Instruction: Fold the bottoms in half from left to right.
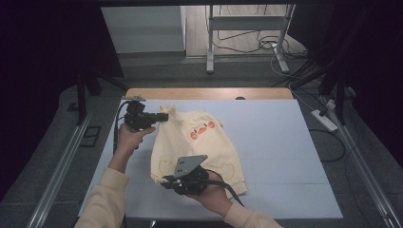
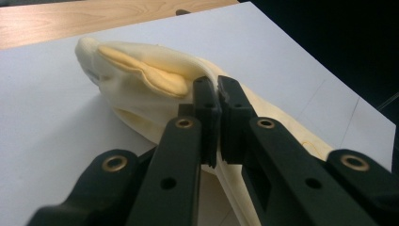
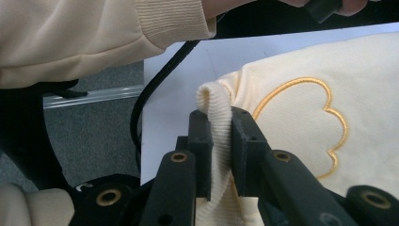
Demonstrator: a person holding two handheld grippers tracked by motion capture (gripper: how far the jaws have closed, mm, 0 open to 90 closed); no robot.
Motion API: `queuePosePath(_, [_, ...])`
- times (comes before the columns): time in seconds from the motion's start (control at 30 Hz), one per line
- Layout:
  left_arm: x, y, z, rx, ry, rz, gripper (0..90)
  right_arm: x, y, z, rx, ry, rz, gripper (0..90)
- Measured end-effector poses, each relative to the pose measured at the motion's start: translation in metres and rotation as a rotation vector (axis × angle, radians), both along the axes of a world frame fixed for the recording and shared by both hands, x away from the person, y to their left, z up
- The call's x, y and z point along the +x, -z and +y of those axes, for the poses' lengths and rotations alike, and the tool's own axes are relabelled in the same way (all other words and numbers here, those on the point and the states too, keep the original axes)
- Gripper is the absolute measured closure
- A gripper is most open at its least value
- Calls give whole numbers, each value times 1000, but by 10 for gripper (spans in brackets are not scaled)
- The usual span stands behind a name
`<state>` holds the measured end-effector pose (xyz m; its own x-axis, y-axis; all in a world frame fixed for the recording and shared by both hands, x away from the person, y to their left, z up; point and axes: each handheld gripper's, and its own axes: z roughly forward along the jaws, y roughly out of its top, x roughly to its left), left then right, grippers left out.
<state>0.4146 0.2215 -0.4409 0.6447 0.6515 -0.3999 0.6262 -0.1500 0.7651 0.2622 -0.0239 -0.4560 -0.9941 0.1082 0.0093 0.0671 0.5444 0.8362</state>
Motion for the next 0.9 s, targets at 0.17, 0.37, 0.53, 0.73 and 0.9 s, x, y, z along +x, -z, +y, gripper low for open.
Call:
queuePosePath(0.17, [1,3,-3,4,3,6,858,0,1,-6,-7,12,4,793])
queuePosePath(0.37, [1,5,-7,5,2,1,857,-1,2,-13,-9,24,5,794])
queuePosePath(0.53, [2,5,-11,5,4,-6,856,-1,1,-20,-14,34,1,796])
queuePosePath(0.73, [9,6,-24,-3,31,-5,856,-2,3,-29,-19,62,-2,799])
queuePosePath(0.9, [16,8,-39,2,56,-3,856,-2,3,-40,-21,98,0,802])
